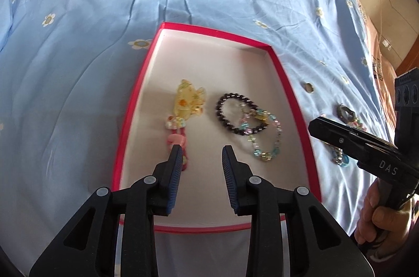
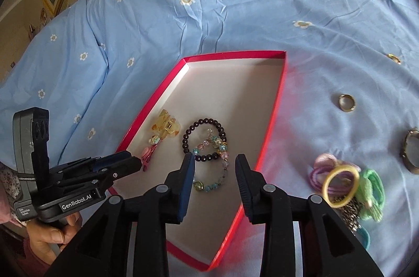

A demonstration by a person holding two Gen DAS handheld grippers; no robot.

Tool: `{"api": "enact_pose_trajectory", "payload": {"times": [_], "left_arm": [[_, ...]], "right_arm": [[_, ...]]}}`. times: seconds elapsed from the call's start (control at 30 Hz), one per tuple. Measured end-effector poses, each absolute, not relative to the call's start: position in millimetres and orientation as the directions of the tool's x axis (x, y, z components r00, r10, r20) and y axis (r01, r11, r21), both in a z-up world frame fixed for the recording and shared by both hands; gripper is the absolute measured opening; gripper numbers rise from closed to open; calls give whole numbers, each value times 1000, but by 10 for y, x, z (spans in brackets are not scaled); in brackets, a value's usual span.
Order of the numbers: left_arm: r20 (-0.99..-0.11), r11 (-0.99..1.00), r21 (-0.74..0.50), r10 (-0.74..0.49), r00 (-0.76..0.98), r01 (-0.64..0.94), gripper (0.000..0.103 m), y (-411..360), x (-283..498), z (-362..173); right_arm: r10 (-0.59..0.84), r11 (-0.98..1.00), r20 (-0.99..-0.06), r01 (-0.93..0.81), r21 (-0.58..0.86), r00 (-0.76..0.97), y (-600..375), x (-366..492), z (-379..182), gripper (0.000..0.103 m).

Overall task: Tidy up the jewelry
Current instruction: 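Move both grippers back toward the gold ring and the watch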

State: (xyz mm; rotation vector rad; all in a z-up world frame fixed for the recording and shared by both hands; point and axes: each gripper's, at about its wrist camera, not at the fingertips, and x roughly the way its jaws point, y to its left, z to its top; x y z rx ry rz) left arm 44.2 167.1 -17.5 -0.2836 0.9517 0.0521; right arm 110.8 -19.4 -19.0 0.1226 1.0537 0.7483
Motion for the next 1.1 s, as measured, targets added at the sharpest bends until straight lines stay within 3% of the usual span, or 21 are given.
{"api": "enact_pose_trajectory", "payload": {"times": [0.77, 1.1], "left_arm": [[-797, 972, -236, -195, 572, 4, 32, 819, 647, -29], [-797, 971, -232, -222, 562, 55, 40, 504, 758, -11]], "right_arm": [[514, 857, -747, -296, 422, 421, -1516, 1010, -142, 37], [459, 887, -745, -201, 415, 485, -2001, 981, -158, 40]]}}
